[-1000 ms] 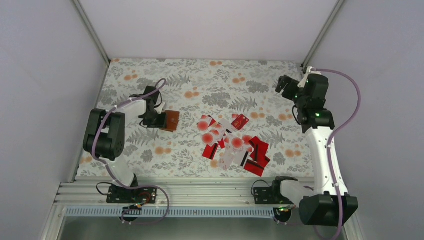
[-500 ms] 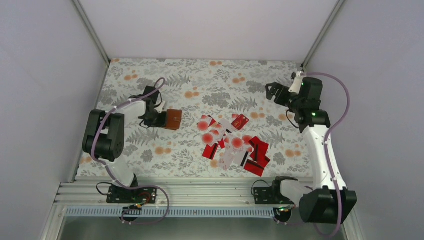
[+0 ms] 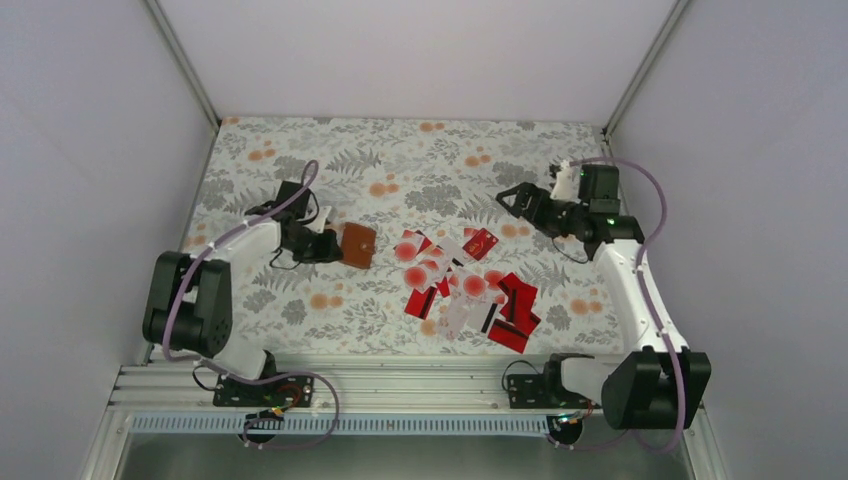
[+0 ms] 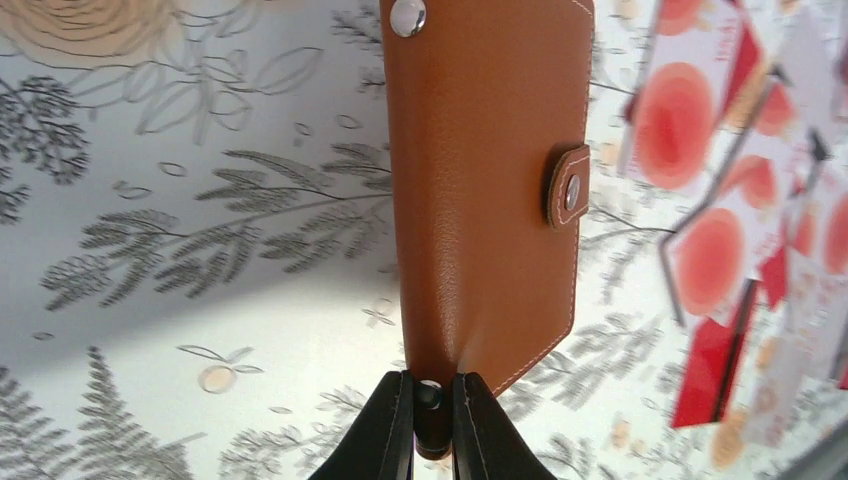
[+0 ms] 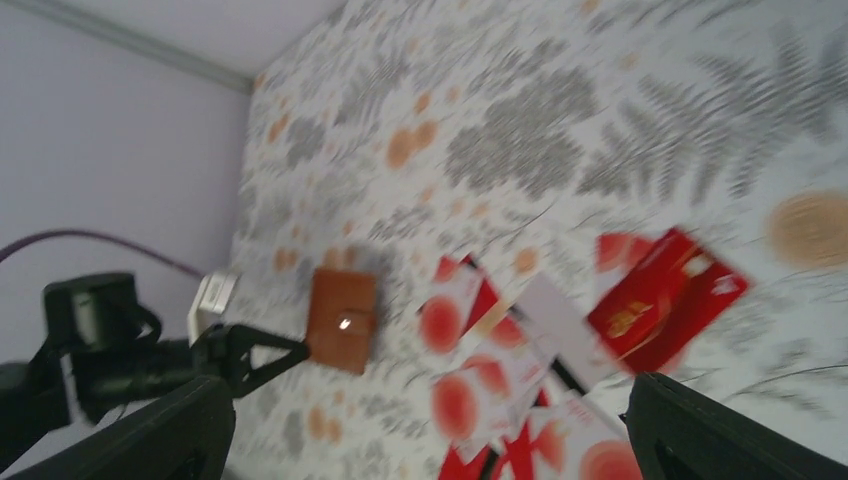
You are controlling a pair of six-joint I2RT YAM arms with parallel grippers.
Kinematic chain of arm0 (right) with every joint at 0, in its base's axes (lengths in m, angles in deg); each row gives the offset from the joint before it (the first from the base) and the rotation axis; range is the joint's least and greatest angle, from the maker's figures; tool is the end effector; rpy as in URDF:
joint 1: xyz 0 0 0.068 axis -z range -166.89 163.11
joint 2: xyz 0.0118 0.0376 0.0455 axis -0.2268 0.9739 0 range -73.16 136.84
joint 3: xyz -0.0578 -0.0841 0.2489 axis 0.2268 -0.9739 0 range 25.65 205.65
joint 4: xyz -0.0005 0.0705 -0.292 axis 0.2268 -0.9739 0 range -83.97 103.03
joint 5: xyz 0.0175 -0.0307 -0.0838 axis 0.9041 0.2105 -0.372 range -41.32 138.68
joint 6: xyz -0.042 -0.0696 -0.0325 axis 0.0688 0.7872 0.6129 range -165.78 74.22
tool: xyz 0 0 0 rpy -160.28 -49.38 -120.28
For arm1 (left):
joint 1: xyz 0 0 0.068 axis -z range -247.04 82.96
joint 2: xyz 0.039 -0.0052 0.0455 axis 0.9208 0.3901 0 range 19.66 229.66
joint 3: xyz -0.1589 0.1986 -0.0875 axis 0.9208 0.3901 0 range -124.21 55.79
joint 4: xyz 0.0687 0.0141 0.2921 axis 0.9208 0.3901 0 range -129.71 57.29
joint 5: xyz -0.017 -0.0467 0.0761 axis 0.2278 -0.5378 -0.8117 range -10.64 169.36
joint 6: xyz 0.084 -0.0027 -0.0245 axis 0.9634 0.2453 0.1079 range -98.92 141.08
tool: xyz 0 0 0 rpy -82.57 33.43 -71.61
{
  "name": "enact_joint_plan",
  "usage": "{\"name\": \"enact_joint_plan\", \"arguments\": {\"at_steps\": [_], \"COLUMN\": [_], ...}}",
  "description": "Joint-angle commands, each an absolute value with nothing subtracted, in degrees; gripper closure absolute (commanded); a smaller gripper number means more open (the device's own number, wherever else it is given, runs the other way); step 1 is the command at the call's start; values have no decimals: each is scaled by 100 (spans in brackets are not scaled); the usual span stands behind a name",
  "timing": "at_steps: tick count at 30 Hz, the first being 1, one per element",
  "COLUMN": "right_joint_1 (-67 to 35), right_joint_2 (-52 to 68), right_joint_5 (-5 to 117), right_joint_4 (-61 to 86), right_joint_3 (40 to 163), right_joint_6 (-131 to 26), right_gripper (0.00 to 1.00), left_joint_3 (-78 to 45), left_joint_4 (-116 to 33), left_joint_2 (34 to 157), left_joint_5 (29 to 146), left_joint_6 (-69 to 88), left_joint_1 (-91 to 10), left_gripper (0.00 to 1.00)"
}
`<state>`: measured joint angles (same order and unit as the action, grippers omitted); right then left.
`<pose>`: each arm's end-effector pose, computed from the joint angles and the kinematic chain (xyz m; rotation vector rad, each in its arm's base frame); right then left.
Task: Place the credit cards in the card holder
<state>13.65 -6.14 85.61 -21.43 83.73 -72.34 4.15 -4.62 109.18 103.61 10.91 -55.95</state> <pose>0.3098 0.0438 0.2743 0.2186 2.3258 0.9767 0.3108 -0.0935 0.1067 0.1146 2.8509 -0.6811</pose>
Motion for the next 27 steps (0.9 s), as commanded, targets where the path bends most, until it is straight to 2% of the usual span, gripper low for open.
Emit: {"name": "enact_joint_plan", "arguments": {"at_steps": [1,12,22,27], "right_joint_1": [943,-420,-738,-964], "right_joint_2": [-422,644,1275,1496], "right_joint_5": [9610,9862,11395,11627], "right_joint_4": [-2248,-1538,-1055,-788], "right_joint_3": [8225,8781,9296,9660], "right_joint_6": [-7607,-7803,-7802,-8119], "right_gripper": [1,1,1,1], "left_joint_3": [610,779,11,-484], "left_joint_4": [-700,-1057,-1200,-1256], "left_joint_2": [10437,9364,9045,8975], "left_joint_5": [11178,11956,13402,13817], "left_joint_6": [879,379,381,213], "left_joint_1": [-5577,-5572,-5575,-5539], "left_gripper": [98,98,98,98]}}
